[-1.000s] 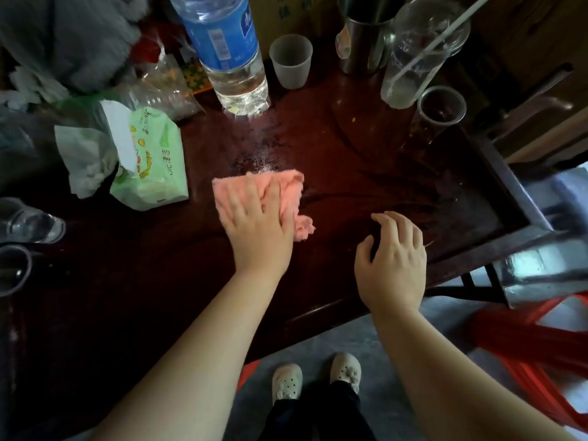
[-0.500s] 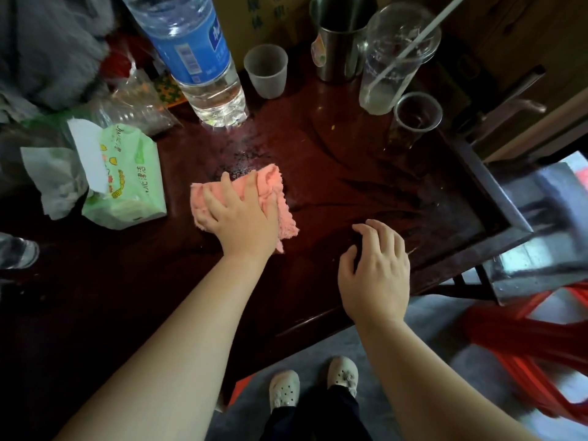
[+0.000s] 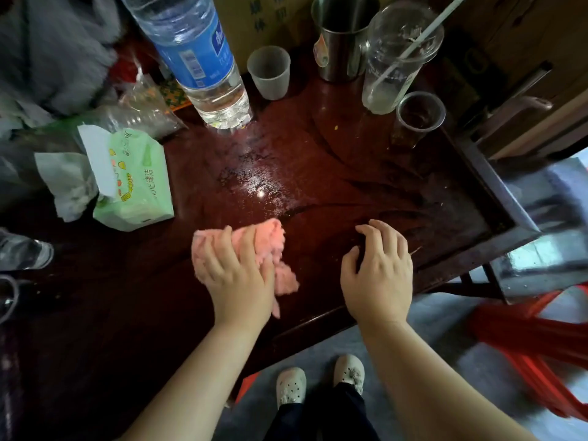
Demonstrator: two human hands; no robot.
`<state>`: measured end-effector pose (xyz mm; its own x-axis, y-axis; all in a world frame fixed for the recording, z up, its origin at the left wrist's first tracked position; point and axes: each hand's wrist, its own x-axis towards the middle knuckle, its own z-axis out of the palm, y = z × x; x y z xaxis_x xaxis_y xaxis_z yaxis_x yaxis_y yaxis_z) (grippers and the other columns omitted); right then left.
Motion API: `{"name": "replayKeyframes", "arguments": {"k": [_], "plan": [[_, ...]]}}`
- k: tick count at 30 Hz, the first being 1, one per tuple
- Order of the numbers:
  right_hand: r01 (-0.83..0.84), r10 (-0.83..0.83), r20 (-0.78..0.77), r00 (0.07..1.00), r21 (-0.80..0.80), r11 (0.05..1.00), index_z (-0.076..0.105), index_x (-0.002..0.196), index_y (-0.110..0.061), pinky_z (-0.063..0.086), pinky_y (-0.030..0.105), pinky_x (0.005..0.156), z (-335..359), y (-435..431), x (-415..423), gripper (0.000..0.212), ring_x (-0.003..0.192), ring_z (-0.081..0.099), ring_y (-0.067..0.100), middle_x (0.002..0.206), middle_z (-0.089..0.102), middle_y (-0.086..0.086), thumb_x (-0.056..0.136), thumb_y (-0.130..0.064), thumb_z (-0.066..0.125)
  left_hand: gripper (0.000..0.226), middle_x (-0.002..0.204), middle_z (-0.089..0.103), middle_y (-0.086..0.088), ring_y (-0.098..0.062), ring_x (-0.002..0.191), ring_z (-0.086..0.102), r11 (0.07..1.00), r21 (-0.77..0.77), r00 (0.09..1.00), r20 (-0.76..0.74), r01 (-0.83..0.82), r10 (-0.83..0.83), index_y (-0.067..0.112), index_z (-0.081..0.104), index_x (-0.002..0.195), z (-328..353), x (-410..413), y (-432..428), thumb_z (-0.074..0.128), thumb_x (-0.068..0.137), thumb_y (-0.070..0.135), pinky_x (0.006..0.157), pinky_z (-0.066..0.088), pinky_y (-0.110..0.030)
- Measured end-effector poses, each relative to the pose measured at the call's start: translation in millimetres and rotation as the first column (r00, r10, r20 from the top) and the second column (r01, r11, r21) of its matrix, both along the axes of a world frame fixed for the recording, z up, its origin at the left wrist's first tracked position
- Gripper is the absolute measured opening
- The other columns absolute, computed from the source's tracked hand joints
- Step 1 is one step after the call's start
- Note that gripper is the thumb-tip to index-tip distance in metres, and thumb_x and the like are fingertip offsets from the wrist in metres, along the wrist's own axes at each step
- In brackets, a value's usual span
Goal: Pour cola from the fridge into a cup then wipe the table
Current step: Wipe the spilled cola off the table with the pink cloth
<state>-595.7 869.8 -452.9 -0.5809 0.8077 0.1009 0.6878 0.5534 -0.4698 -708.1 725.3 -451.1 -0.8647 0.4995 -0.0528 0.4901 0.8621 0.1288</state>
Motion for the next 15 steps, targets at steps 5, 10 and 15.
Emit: {"name": "replayKeyframes", "arguments": {"k": [5, 10, 15], "plan": [[0.007, -0.007, -0.016, 1.000, 0.002, 1.000, 0.058, 0.114, -0.015, 0.040, 0.036, 0.097, -1.9, 0.3, -0.1, 0.030, 0.121, 0.044, 0.020, 0.125, 0.056, 0.002, 0.084, -0.018, 0.054, 0.056, 0.153, 0.025, -0.016, -0.044, 0.140, 0.016, 0.973, 0.012, 0.971, 0.066, -0.232, 0.230, 0.019, 0.039, 0.143, -7.5, -64.9, 80.4, 0.049, 0.092, 0.041, 0.110, 0.013, -0.060], [0.003, -0.003, -0.028, 1.000, 0.010, 1.000, 0.058, 0.114, -0.015, 0.040, 0.035, 0.098, -2.7, -0.1, 1.1, 0.029, 0.120, 0.045, 0.020, 0.124, 0.056, 0.002, 0.085, -0.018, 0.054, 0.051, 0.152, 0.025, -0.016, -0.044, 0.139, 0.016, 0.999, -0.012, 0.999, 0.010, 0.053, -0.053, 0.023, 0.035, 0.144, -8.8, -102.7, 127.2, 0.038, 0.096, 0.041, 0.112, 0.013, -0.060], [0.004, -0.004, -0.022, 1.000, 0.008, 1.000, 0.057, 0.114, -0.014, 0.041, 0.035, 0.096, -1.8, -0.7, 0.3, 0.029, 0.120, 0.046, 0.020, 0.124, 0.056, 0.002, 0.085, -0.018, 0.055, 0.050, 0.141, 0.043, -0.019, -0.044, 0.130, 0.033, 0.849, 0.020, 0.849, -0.063, 0.527, -0.525, 0.015, 0.053, 0.133, -0.9, -82.6, 83.8, 0.042, 0.089, 0.036, 0.106, 0.023, -0.054]]}}
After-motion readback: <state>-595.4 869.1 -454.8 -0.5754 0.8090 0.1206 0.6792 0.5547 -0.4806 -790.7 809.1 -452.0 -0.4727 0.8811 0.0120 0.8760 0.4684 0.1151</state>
